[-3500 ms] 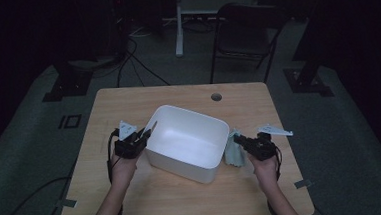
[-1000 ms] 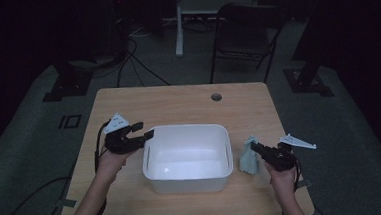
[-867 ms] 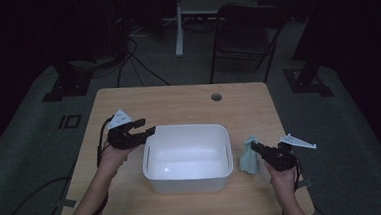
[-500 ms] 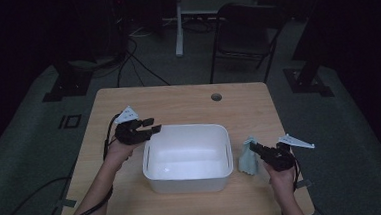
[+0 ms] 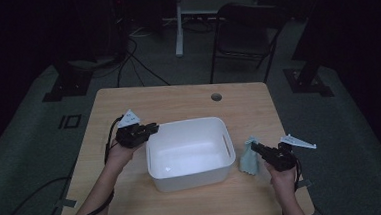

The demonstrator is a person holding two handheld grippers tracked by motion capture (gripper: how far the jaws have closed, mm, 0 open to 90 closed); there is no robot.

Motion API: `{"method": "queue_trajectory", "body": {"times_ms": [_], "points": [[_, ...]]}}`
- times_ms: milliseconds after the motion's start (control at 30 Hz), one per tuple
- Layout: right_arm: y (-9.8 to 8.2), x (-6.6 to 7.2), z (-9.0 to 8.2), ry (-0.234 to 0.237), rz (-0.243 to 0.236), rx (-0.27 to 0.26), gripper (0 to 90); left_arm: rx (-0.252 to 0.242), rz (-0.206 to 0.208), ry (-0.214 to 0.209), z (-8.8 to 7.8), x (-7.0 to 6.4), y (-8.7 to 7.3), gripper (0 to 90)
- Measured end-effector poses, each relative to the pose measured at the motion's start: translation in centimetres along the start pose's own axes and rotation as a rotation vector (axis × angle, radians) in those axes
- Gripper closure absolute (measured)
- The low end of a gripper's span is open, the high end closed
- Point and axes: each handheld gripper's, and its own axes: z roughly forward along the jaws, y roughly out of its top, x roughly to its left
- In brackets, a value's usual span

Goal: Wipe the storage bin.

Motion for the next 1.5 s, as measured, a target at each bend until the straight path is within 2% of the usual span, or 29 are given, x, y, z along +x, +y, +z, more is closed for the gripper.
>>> {"method": "queue_trajectory", "body": {"times_ms": [33, 133, 233, 367, 467, 667, 833, 900, 1067, 1167, 1200, 1267, 1400, 1500], "points": [[0.0, 0.0, 0.0, -0.001, 0.0, 0.0, 84.5, -0.001, -0.003, 0.004, -0.2, -0.1, -0.2, 82.2], [0.0, -0.1, 0.0, -0.004, 0.004, -0.001, 84.5, 0.003, -0.016, 0.054, -0.7, -0.6, -0.3, 82.5], [0.0, -0.1, -0.1, -0.003, 0.007, -0.005, 84.5, -0.002, -0.019, 0.064, -0.8, -0.7, -0.5, 82.2], [0.0, 0.0, -0.1, 0.001, 0.006, -0.006, 84.5, -0.006, -0.026, 0.053, -0.6, -0.5, -0.3, 79.0], [0.0, 0.0, -0.1, 0.004, 0.006, -0.005, 84.4, -0.003, -0.041, 0.027, -0.2, -0.2, 0.0, 78.7], [-0.1, -0.1, 0.0, 0.005, 0.008, -0.002, 84.4, 0.017, -0.031, 0.027, 0.4, -0.4, 0.2, 76.2], [-0.1, -0.1, -0.1, 0.005, 0.01, 0.0, 84.4, 0.02, -0.044, 0.025, 0.4, -0.4, 0.2, 78.0], [-0.1, -0.1, 0.0, 0.007, 0.009, 0.002, 84.4, 0.018, -0.043, 0.052, 0.2, -0.7, 0.1, 79.2], [-0.1, -0.1, 0.2, 0.009, 0.013, 0.004, 84.4, 0.015, -0.064, 0.075, -0.7, -1.3, -0.4, 84.6], [-0.1, -0.1, 0.4, 0.01, 0.01, 0.008, 84.5, 0.015, -0.076, 0.131, -1.2, -1.8, -0.7, 85.1], [-0.1, -0.1, 0.4, 0.01, 0.01, 0.008, 84.5, 0.015, -0.076, 0.131, -1.2, -1.8, -0.7, 85.1], [-0.1, 0.0, 0.5, 0.013, 0.009, 0.012, 84.5, 0.006, -0.113, 0.135, -1.5, -1.8, -1.0, 85.0], [0.0, 0.1, 0.5, 0.014, 0.006, 0.01, 84.5, 0.006, -0.099, 0.168, -1.6, -2.3, -1.1, 85.0], [0.2, 0.1, 0.5, 0.014, 0.004, 0.006, 84.5, -0.002, -0.119, 0.166, -1.6, -2.3, -1.2, 85.1]]}}
